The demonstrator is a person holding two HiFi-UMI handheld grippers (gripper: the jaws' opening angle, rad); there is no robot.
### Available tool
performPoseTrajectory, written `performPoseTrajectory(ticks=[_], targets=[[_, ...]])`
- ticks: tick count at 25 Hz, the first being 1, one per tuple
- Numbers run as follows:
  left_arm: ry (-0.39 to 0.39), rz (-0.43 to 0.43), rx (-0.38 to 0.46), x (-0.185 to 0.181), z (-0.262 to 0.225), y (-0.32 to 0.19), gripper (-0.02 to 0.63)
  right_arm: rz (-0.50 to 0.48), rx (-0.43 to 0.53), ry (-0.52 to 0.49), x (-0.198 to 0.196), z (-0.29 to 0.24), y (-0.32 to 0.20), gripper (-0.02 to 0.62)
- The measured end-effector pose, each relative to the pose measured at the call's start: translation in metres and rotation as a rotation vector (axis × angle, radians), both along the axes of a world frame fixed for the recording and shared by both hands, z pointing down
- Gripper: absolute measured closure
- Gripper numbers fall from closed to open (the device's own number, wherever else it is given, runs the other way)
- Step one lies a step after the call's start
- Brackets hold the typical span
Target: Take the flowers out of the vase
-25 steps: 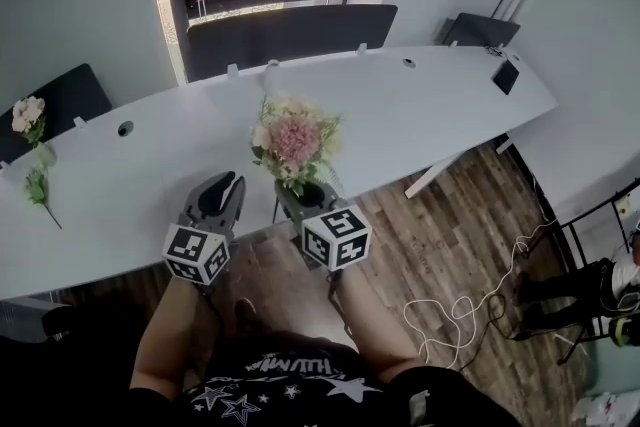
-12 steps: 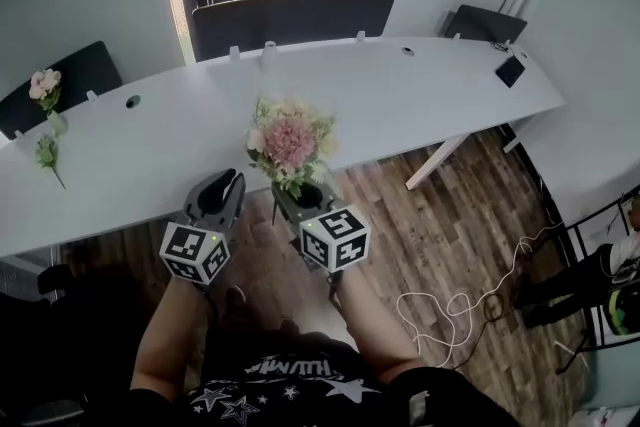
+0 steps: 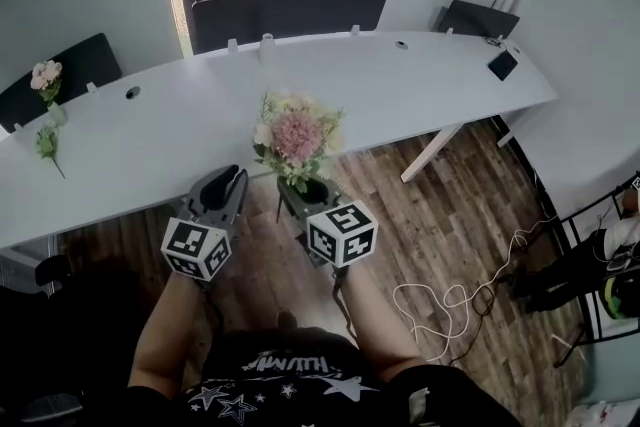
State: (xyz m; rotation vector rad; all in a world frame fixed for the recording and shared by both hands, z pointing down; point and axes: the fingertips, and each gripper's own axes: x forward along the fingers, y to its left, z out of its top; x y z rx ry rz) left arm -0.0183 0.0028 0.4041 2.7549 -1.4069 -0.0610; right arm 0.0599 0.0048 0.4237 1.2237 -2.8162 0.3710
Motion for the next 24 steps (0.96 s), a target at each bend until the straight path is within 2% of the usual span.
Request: performPoseTrajectory(ticks=[9, 24], targets=[[-0.008, 0.005, -0.015, -0.052, 0.0, 0.034, 0.559, -0.003, 0.001, 0.027, -0.05, -0.011, 0.036, 0.531], [-0.016, 0.05, -0.05, -0.121, 0.014, 0.078, 0.597, 0.045, -0.034, 0.069, -0.117, 0.003, 0.084, 0.531]])
